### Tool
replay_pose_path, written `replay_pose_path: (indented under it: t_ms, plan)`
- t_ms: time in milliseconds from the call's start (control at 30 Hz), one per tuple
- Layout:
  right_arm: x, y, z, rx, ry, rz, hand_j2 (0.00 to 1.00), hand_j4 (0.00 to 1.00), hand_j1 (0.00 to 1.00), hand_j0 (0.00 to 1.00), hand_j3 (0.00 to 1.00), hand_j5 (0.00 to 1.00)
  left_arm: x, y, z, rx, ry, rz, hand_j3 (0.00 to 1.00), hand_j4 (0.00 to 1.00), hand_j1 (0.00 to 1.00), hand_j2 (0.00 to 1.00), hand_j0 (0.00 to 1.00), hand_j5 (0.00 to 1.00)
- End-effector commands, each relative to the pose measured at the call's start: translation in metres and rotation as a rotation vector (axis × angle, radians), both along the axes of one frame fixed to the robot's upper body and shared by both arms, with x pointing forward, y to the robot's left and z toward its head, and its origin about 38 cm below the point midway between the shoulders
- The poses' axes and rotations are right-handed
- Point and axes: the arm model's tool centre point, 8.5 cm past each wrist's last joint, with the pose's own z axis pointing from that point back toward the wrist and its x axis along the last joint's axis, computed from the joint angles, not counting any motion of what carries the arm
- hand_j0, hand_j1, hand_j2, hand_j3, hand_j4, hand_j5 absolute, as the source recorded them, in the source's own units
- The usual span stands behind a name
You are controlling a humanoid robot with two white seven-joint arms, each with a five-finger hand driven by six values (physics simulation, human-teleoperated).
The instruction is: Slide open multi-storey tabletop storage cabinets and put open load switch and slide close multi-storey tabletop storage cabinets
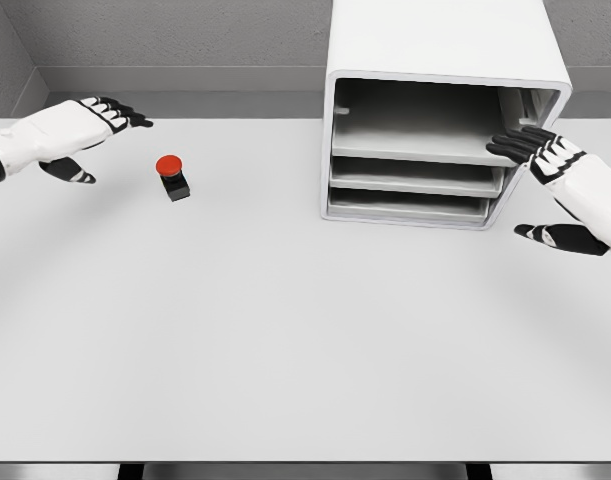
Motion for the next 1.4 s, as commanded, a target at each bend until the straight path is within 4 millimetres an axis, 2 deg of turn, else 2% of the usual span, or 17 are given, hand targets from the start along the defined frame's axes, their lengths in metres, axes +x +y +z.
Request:
replay_pose_path:
  t_ms: [0,200,267,333,367,467,567,667,700,833,1033,1133,1367]
  plan:
    - [0.000,0.000,0.000,0.003,0.002,0.001,1.00,1.00,1.00,1.00,1.00,1.00,0.000,0.000,0.000,-0.009,-0.001,0.003,1.00,1.00,1.00,1.00,1.00,1.00]
    - [0.006,0.005,0.000,-0.105,0.055,0.027,1.00,1.00,1.00,1.00,1.00,1.00,0.000,-0.003,0.001,-0.007,-0.002,-0.005,1.00,1.00,1.00,1.00,1.00,1.00]
    - [0.011,0.026,-0.017,-0.114,0.075,0.030,1.00,1.00,1.00,1.00,1.00,1.00,0.004,-0.012,0.001,-0.016,-0.005,-0.018,1.00,1.00,1.00,1.00,1.00,1.00]
    - [0.022,0.043,-0.011,-0.161,0.082,0.080,1.00,1.00,1.00,1.00,1.00,1.00,0.006,-0.018,0.002,-0.025,-0.010,-0.027,1.00,1.00,1.00,1.00,1.00,1.00]
    - [0.025,0.045,-0.005,-0.167,0.066,0.084,1.00,1.00,1.00,1.00,1.00,1.00,0.009,-0.027,0.000,-0.037,-0.008,-0.039,1.00,1.00,1.00,1.00,1.00,1.00]
    - [0.030,0.055,0.001,-0.184,0.052,0.114,1.00,1.00,1.00,1.00,1.00,1.00,0.019,-0.039,-0.003,-0.041,0.000,-0.043,1.00,1.00,1.00,1.00,1.00,1.00]
    - [0.042,0.074,0.016,-0.216,0.010,0.162,1.00,1.00,1.00,1.00,1.00,1.00,0.028,-0.052,-0.006,-0.055,0.008,-0.045,1.00,1.00,1.00,1.00,1.00,1.00]
    - [0.062,0.082,0.009,-0.230,0.047,0.181,1.00,1.00,1.00,1.00,1.00,1.00,0.028,-0.057,-0.008,-0.046,0.015,-0.057,1.00,1.00,1.00,1.00,1.00,1.00]
    - [0.064,0.081,0.009,-0.231,0.049,0.179,1.00,1.00,1.00,1.00,1.00,1.00,0.029,-0.063,-0.010,-0.041,0.019,-0.069,1.00,1.00,1.00,1.00,1.00,1.00]
    - [0.069,0.088,-0.001,-0.250,0.078,0.194,1.00,1.00,1.00,1.00,1.00,1.00,0.029,-0.062,-0.012,-0.037,0.024,-0.068,1.00,1.00,1.00,1.00,1.00,1.00]
    - [0.093,0.081,0.001,-0.250,0.101,0.161,1.00,1.00,1.00,1.00,1.00,1.00,0.029,-0.056,-0.006,-0.050,0.012,-0.054,1.00,1.00,1.00,1.00,1.00,1.00]
    - [0.103,0.080,-0.005,-0.258,0.132,0.154,1.00,1.00,1.00,1.00,1.00,1.00,0.029,-0.053,-0.003,-0.067,0.002,-0.043,1.00,1.00,1.00,1.00,1.00,1.00]
    - [0.114,0.081,-0.007,-0.260,0.146,0.145,1.00,1.00,1.00,1.00,1.00,1.00,0.030,-0.052,0.002,-0.081,-0.010,-0.040,1.00,1.00,1.00,1.00,1.00,1.00]
